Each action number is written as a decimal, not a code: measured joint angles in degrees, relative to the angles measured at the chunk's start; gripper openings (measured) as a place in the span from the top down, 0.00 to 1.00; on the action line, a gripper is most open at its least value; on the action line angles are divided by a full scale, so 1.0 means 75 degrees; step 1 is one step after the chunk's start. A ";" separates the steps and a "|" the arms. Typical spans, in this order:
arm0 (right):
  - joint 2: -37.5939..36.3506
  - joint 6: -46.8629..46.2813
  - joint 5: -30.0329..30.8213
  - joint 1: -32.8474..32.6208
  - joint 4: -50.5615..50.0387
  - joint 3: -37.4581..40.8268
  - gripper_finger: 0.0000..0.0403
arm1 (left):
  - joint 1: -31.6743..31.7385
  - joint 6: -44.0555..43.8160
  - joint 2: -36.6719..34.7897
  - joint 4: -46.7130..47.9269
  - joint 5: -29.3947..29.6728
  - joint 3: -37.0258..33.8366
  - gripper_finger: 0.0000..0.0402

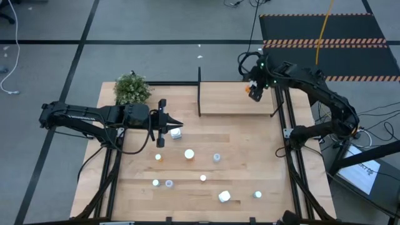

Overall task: Pick and place medicine bottles onto shelf by color
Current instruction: Put the right large orange pill bottle on the shelf

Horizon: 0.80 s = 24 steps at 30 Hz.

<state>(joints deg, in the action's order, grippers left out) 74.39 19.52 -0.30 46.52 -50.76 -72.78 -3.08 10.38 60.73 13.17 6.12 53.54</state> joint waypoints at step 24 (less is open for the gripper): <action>0.2727 0.0555 0.0008 0.1457 -0.1785 -0.2476 0.47 | -0.0002 0.0060 0.0000 -0.0023 0.0002 0.0000 0.92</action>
<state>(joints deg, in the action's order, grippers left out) 94.84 23.68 -0.24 57.45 -64.15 -91.35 -3.09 10.83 60.73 12.99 6.13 53.54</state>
